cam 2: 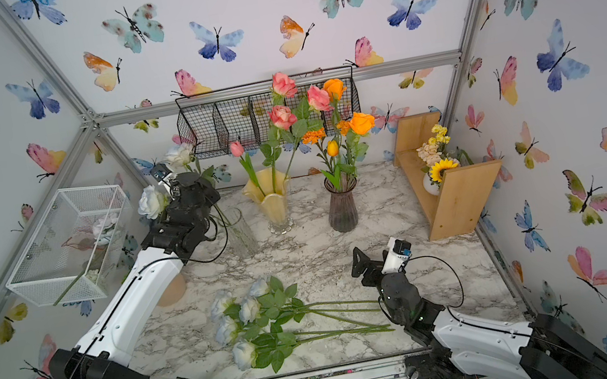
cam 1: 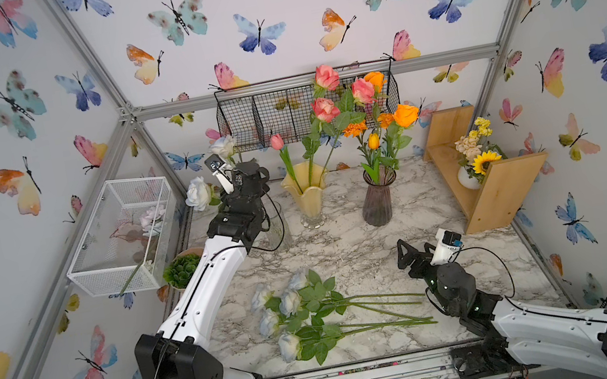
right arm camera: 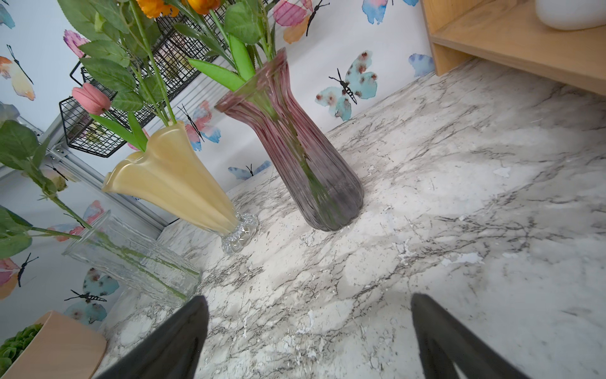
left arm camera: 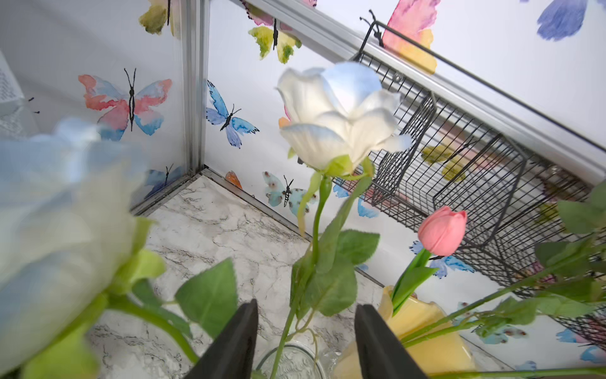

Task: Arrange the flowers in different vases according to their colors
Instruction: Insert the flower into the vase.

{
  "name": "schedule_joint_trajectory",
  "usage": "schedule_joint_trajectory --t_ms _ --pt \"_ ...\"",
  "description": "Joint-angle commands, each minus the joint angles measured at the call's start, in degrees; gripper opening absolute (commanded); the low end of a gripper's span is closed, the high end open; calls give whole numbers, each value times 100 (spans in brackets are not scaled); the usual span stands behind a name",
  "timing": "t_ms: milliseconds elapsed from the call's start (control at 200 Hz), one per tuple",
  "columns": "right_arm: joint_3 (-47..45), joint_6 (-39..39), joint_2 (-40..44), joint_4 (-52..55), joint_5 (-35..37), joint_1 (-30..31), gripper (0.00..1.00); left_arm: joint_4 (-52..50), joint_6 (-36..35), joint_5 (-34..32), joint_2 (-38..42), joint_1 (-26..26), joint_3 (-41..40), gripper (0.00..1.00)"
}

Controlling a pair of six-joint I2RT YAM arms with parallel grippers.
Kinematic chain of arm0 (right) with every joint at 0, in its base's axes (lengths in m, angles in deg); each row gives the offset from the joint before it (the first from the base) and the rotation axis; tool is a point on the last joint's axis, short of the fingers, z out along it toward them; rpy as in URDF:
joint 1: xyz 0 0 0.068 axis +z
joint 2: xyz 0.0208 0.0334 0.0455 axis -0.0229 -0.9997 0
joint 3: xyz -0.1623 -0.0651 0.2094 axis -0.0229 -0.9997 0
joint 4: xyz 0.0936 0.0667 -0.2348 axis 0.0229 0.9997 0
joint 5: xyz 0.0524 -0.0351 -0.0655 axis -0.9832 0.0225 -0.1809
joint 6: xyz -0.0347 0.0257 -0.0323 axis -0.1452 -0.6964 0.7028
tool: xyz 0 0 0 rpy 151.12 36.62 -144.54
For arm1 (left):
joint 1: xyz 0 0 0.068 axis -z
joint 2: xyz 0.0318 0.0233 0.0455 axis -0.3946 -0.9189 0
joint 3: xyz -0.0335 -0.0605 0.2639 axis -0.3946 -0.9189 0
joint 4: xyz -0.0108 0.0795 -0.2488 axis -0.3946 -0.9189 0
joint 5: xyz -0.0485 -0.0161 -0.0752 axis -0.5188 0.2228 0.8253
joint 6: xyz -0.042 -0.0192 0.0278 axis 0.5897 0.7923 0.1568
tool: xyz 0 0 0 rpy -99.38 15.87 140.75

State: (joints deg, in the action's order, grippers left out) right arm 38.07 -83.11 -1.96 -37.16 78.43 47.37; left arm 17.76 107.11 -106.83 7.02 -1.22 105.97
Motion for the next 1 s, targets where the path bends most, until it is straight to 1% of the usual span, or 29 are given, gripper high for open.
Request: schedule_joint_trajectory --t_ms 0,90,240,320,425,536,621,731,811,911,951,996 --pt "66 70 73 -49 -59 -18 99 -246 526 266 468 65 -145 54" --pt "62 70 99 -22 -78 -18 99 -316 708 358 669 83 -197 55" --pt "64 64 126 11 -112 -17 98 -511 959 612 843 125 -54 55" --pt "69 61 126 26 -143 -22 98 -632 1079 675 923 216 27 54" --pt "80 61 126 56 -211 -15 99 -784 1277 571 1099 461 7 54" --pt "113 61 87 92 -278 -23 98 -983 1535 223 1331 941 -72 54" --pt "165 69 26 118 -369 -13 98 -1200 1803 -207 1521 1494 -175 53" --pt "288 113 -62 236 -578 -18 99 -1632 2373 -793 1753 2256 -379 50" --pt "386 176 -126 326 -778 -19 98 -1904 2906 -1032 1970 2689 -679 49" --pt "621 404 -235 477 -1285 -20 98 -2033 3320 -1062 2279 3004 -1120 48" --pt "826 588 -313 656 -1684 -27 99 -2147 3419 -1056 2387 3064 -1231 48" --pt "1243 802 -439 1236 -2253 -27 98 -2277 3419 -1056 2525 3100 -1308 48"
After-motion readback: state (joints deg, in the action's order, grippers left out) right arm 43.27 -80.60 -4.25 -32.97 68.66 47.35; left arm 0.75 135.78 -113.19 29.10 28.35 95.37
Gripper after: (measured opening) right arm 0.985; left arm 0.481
